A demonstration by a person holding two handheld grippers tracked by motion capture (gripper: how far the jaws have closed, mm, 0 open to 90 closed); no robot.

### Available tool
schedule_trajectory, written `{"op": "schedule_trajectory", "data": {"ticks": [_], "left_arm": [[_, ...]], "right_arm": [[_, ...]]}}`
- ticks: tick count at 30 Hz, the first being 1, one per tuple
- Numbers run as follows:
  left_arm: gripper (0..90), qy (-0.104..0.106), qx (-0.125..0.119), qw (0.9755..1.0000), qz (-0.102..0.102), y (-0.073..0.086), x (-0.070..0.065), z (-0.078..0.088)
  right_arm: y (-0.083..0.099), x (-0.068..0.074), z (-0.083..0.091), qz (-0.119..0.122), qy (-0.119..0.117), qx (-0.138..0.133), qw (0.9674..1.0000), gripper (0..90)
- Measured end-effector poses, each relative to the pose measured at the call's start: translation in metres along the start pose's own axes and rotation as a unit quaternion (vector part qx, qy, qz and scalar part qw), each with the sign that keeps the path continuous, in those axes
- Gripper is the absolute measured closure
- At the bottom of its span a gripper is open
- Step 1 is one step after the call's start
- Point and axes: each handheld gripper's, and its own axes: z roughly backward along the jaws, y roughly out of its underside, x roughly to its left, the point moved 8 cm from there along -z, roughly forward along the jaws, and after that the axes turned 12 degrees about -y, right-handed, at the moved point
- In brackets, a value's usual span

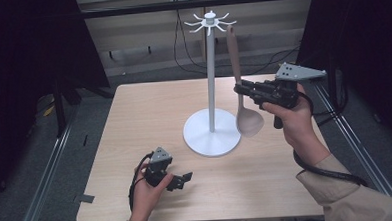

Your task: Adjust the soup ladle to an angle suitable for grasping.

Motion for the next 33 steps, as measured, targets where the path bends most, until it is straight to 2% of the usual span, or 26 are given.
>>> {"op": "schedule_trajectory", "data": {"ticks": [17,33], "left_arm": [[2.5,0.003,-0.002,1.0,0.003,-0.001,0.001,0.001],[2.5,0.004,-0.002,1.0,0.001,0.0,0.002,0.0]], "right_arm": [[0.006,-0.005,-0.012,-0.011,0.0,0.004,0.9999,79.3],[0.008,-0.009,-0.027,-0.019,-0.002,-0.004,0.9998,79.3]]}}
